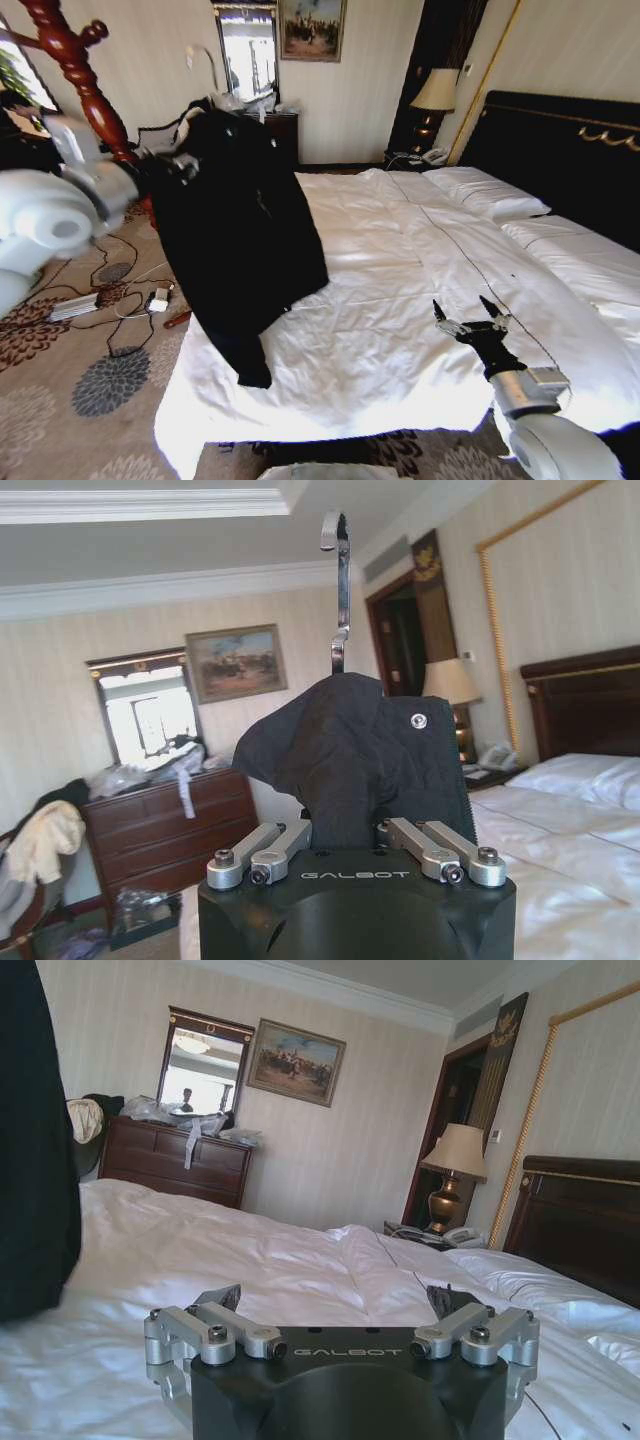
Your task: Pick up the clothes from the bed and hang them on the clothes hanger.
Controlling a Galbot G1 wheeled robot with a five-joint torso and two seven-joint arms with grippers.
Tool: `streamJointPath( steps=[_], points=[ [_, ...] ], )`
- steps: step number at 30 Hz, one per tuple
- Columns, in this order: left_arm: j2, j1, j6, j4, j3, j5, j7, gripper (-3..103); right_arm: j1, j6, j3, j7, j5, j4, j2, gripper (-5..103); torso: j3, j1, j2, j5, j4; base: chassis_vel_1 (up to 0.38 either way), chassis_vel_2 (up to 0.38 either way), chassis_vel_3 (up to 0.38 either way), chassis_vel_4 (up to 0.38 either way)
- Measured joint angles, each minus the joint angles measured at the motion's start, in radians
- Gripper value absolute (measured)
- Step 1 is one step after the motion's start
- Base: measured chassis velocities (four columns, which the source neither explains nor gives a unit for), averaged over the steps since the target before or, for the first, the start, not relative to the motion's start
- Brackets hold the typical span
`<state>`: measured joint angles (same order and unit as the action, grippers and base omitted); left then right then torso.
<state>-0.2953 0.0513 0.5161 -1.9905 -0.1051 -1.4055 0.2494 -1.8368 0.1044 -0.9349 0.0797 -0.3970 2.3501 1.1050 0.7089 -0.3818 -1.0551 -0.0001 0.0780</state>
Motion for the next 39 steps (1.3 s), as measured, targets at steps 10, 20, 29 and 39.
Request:
streamJointPath(
  steps=[10,20,29,39],
  points=[
    [-0.080,0.178,0.182,0.061,-0.037,-0.137,0.147,17,0.000,0.000,0.000,0.000,0.000,0.000,0.000,100,0.000,0.000,0.000,-0.0001,-0.0003,0.000,0.000,0.000,0.000],
    [-0.132,0.446,0.228,0.241,-0.161,-0.159,0.122,17,0.000,0.001,0.000,0.000,0.000,0.000,0.000,100,0.000,0.000,0.000,0.0003,0.0002,0.000,0.000,0.000,0.000],
    [-0.173,0.457,0.225,0.363,-0.201,-0.039,0.085,17,0.000,0.001,0.000,0.000,0.000,0.000,0.000,100,0.000,0.000,0.000,0.0002,0.0002,0.000,0.000,0.000,0.000],
    [-0.257,0.508,0.222,0.524,-0.260,0.006,0.081,17,0.000,0.000,0.000,0.000,0.000,0.000,0.000,100,0.000,0.000,0.000,0.0000,0.0000,0.000,0.000,0.000,0.000]
  ],
)
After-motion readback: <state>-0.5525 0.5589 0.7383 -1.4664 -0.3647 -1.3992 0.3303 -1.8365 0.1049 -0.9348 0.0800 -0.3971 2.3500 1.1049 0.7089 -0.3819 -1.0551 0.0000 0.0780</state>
